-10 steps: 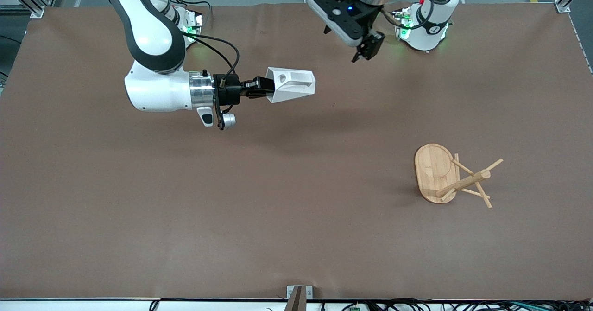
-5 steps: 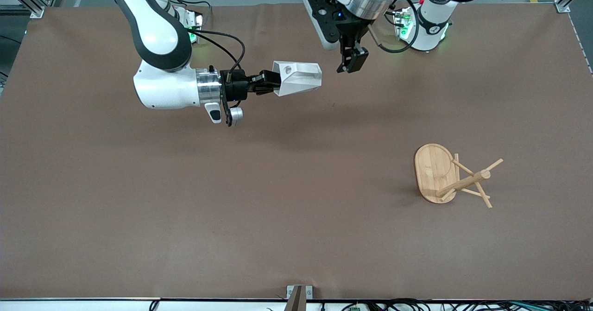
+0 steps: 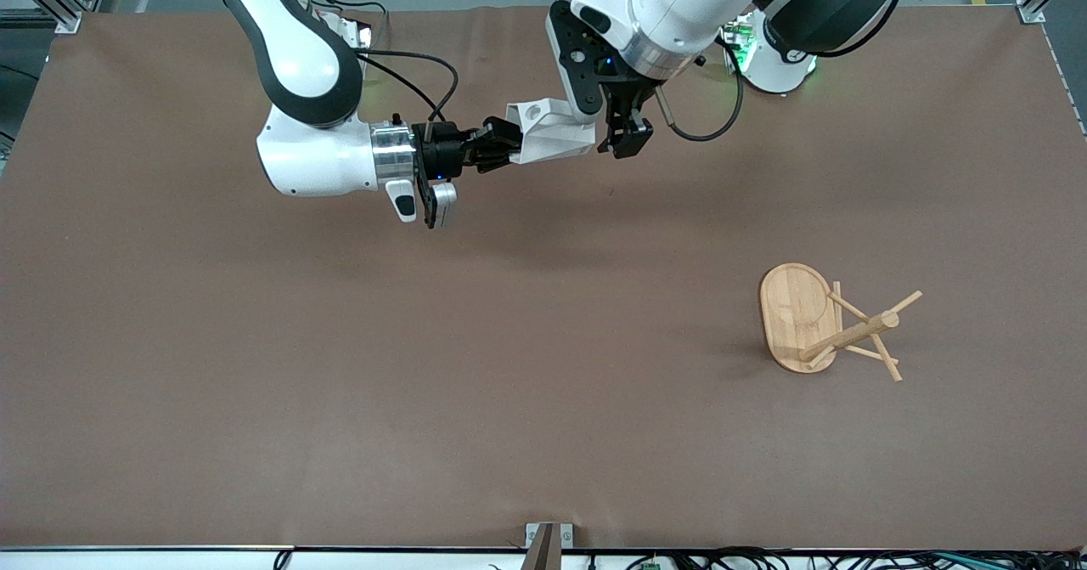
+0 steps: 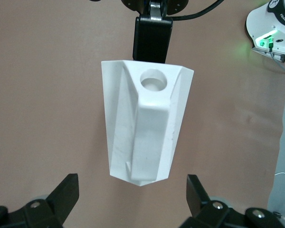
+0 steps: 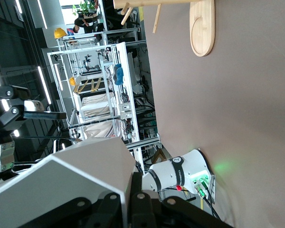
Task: Hang cup on rack
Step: 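Hold the cup with the right gripper while the left gripper grasps it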
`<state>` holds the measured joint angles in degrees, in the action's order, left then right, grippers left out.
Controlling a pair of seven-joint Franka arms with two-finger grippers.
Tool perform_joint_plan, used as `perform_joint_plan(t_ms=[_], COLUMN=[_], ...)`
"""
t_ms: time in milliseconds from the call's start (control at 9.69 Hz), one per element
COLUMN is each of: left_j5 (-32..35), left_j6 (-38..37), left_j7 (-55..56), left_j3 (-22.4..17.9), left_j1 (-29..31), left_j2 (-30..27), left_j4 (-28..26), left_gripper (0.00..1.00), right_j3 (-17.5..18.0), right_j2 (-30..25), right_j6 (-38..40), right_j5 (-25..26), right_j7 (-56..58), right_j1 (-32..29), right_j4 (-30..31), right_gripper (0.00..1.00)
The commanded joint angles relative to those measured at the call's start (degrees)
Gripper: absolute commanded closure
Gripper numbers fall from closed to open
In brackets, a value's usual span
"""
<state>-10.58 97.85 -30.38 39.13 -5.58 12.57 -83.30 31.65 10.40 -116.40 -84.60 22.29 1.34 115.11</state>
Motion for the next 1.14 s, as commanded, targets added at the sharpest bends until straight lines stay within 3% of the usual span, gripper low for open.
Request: perform_joint_plan(t_ms=[0,1032], left_j5=[-0.5,2.8], left_j6=[0.5,4.3], left_j7=[-0.9,-0.5], left_j3=[0.5,0.5], left_j1=[-0.9,-4.2], left_j2=[2.1,4.0], left_j4=[-0.2,-2.5], left_gripper=[0.00,0.00], right_j3=[0.9,1.7], right_j2=[-1.3,-2.2], right_j6=[-0.7,-0.9], right_j5=[-2.1,-5.0], right_j7=[1.4,-0.4], right_j1=[-0.2,-0.2], right_j4=[1.0,0.5], right_gripper=[0.99,0.99])
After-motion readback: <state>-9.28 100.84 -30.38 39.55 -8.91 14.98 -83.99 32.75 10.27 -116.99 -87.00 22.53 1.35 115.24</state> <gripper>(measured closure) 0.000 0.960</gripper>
